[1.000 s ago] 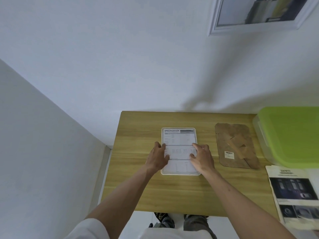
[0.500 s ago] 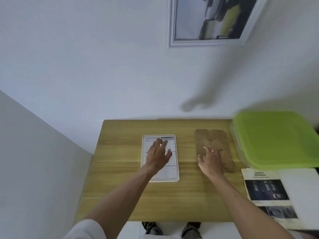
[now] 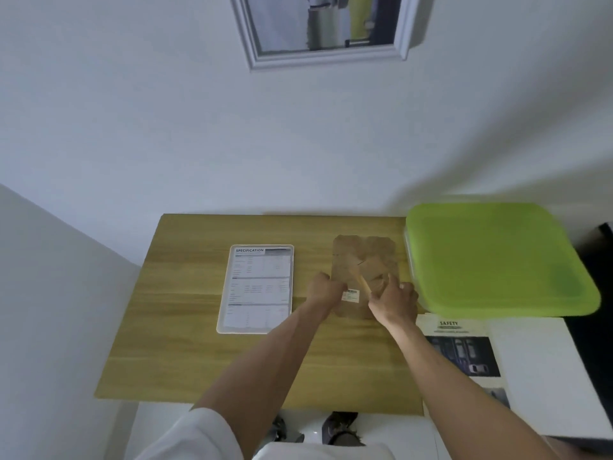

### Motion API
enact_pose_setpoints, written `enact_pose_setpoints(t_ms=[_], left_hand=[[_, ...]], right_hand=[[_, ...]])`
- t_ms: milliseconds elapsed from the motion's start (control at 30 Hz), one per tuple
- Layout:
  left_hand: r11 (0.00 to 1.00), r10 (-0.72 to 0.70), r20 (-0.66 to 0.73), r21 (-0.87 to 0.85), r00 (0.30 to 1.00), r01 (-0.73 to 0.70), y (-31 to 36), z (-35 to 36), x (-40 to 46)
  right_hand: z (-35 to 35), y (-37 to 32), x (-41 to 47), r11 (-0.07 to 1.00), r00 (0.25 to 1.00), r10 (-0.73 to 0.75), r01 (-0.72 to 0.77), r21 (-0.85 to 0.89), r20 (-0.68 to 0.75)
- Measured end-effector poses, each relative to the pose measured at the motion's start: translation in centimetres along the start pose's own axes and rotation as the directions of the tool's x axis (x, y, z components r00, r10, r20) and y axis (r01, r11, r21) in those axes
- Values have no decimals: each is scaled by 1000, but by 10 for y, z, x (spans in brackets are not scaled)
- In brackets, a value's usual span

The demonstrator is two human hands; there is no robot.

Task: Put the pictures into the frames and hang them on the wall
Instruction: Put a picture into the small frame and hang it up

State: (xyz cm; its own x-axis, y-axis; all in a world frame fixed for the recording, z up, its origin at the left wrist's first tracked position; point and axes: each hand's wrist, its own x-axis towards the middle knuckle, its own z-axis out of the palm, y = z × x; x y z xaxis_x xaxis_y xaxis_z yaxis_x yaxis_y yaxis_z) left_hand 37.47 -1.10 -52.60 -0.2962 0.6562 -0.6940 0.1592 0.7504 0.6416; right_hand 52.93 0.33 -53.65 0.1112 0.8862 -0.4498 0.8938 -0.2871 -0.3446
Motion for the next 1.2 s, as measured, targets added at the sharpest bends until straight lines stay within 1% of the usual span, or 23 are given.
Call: enact_pose_setpoints(t_ms=[67, 133, 167, 267, 333, 433, 500, 567, 633, 767, 967, 1200], left_hand=[[996, -52, -8, -72, 999, 51, -1, -1, 2], [995, -66, -35, -71, 997, 64, -3, -6, 3], [998, -52, -60, -40, 997, 49, -3, -11, 1], [998, 33, -139, 65, 990, -24, 0, -31, -2], [994, 68, -179, 91, 981, -52, 0, -49, -2], [989, 105, -245, 126, 964, -76, -8, -82, -2], [986, 114, -269, 148, 957, -76, -17, -109, -4], [988, 105, -261, 137, 960, -71, -30, -135, -7], [992, 93, -234, 105, 968, -70, -45, -160, -12], [994, 92, -189, 77, 978, -79, -77, -194, -19], [976, 213, -256, 91, 943, -196, -110, -215, -13], [968, 240, -234, 126, 942, -215, -131, -219, -1]], right_hand=[[-2, 2, 7, 992, 998, 56, -58, 109, 23], [-5, 4, 12, 964, 993, 112, -117, 239, 36], [-6, 4, 12, 948, 993, 112, -119, 296, 40], [-10, -1, 9, 894, 996, 63, -84, 440, 63], [-9, -10, 5, 827, 995, 32, -79, 556, 94], [-1, -32, -5, 762, 986, -59, -58, 645, 159], [8, -47, -12, 747, 969, -119, -55, 663, 215], [17, -63, -21, 749, 958, -156, -45, 661, 242], [29, -77, -30, 770, 954, -180, -16, 638, 241], [49, -105, -53, 800, 959, -209, 55, 598, 191], [74, -122, -75, 813, 973, -192, 84, 577, 128], [96, -126, -83, 838, 986, -154, 93, 538, 70]])
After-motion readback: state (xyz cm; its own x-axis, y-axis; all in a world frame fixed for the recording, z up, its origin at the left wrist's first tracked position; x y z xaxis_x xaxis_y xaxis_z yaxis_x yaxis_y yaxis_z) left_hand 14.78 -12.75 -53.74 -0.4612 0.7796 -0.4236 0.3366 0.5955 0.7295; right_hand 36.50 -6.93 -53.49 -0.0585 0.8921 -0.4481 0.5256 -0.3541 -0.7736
